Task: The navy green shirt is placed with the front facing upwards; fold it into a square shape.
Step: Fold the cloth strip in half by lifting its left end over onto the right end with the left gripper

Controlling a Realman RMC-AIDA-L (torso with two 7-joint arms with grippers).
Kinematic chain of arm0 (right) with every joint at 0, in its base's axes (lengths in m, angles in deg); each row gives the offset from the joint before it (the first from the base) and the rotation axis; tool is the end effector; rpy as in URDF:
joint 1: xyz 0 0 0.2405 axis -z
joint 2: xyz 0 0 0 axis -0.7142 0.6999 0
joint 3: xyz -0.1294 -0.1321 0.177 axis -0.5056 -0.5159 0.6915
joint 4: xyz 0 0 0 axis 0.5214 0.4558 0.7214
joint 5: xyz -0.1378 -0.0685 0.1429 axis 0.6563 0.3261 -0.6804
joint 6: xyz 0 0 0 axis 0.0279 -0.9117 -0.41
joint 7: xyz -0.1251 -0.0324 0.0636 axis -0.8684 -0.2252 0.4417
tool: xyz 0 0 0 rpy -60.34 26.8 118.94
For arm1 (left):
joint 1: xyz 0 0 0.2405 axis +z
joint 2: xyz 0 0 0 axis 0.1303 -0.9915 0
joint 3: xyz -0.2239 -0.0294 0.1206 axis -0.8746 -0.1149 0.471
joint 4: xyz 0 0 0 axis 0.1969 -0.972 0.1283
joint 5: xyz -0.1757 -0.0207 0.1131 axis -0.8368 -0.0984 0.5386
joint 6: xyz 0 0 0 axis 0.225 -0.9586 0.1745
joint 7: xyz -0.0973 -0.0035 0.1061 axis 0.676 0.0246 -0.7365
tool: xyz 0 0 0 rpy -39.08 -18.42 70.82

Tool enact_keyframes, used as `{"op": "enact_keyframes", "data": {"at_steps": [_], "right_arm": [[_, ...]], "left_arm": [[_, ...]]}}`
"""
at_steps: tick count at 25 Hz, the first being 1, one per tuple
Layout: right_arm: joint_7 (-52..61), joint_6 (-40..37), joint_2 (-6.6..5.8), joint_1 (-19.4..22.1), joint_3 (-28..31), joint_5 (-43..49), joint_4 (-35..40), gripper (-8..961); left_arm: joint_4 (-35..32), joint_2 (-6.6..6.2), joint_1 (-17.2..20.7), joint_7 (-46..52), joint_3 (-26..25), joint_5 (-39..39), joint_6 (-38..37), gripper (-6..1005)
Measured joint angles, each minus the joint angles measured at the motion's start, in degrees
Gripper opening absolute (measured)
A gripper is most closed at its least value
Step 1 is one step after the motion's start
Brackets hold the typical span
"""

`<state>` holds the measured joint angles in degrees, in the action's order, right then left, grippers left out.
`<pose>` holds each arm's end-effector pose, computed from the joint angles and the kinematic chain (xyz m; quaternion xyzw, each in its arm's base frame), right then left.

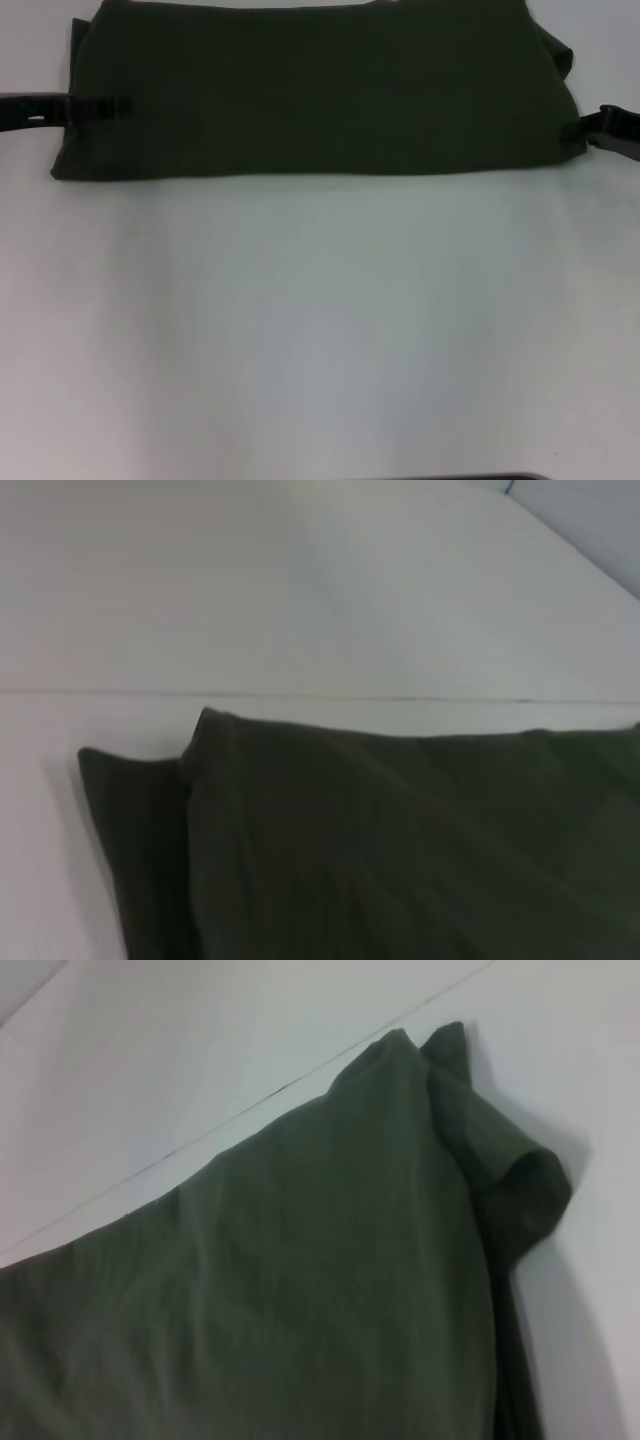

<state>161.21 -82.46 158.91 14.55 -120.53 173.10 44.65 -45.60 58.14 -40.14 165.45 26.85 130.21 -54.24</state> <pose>0.3574 0.3620 0.0399 -0.6950 0.6451 0.1777 0.2631 -0.2978 0.3821 0.0436 -0.8230 -0.4724 -0.1319 0.2866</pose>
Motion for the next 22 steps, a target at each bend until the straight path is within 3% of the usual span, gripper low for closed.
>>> {"op": "enact_keyframes", "data": {"at_steps": [7, 22], "right_arm": [[0.0, -0.38, -0.23, 0.01, 0.09, -0.14, 0.22, 14], [0.0, -0.86, -0.51, 0.0, 0.1, -0.09, 0.26, 15]], "left_arm": [[0.49, -1.92, -2.91, 4.21, -4.05, 9.41, -5.13, 908], [4.35, -2.26, -4.62, 7.96, -3.71, 17.8, 1.35, 907]]}}
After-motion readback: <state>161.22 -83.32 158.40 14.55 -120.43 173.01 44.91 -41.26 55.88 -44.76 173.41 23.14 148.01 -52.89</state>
